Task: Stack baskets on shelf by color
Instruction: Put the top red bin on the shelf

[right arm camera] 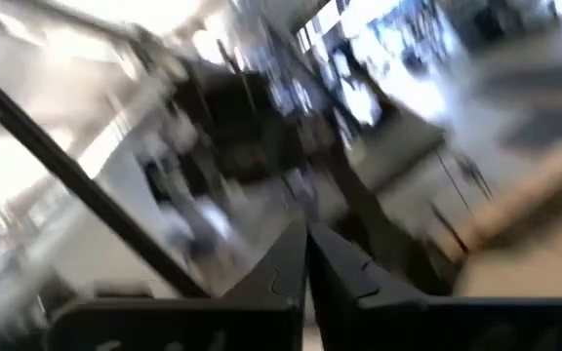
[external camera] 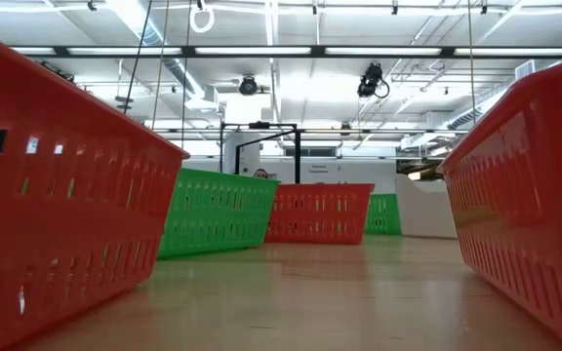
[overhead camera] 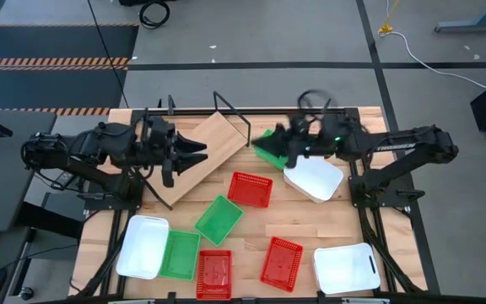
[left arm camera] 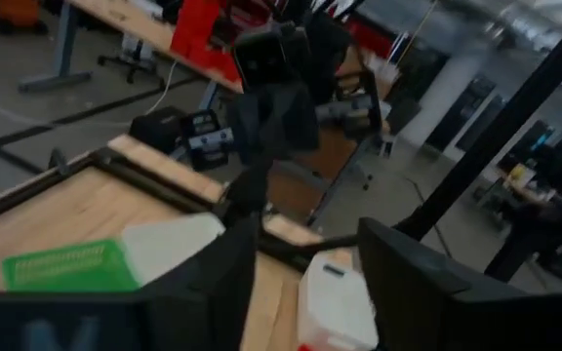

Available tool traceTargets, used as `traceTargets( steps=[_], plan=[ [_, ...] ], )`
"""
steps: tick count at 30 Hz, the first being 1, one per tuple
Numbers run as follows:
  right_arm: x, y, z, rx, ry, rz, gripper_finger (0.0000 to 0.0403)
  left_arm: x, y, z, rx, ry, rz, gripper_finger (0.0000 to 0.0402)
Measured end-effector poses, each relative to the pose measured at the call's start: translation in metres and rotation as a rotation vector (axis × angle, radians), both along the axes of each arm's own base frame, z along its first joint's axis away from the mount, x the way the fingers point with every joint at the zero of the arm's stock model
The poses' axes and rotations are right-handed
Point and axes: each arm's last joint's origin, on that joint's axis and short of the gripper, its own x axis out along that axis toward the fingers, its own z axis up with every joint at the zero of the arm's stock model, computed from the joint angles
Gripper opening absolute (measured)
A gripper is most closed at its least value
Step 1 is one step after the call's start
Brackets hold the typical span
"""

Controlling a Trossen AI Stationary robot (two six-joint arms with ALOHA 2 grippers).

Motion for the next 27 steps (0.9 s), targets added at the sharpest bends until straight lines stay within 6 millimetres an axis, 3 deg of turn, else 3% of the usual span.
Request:
traceTargets(
  steps=[5,12,16,19,27],
  plan=[
    [-0.002,0.002,-0.040,-0.102,0.384,0.109,0.0068,-0.002,0.002,-0.012,-0.021,0.111,0.062,0.0239],
    [-0.013,0.002,-0.079,-0.123,0.794,0.126,0.0181,0.001,0.003,-0.018,-0.069,0.148,0.126,0.0253],
    [-0.013,-0.001,-0.099,0.046,0.973,-0.056,0.0243,0.007,0.006,-0.023,-0.059,0.184,0.155,0.0248],
    [-0.004,0.000,-0.109,0.233,1.002,-0.112,0.0275,0.013,0.010,-0.027,-0.062,0.201,0.182,0.0248],
    [0.024,0.017,-0.156,0.540,1.165,-0.149,0.0280,0.015,0.015,-0.031,-0.030,0.246,0.197,0.0247]
  ],
)
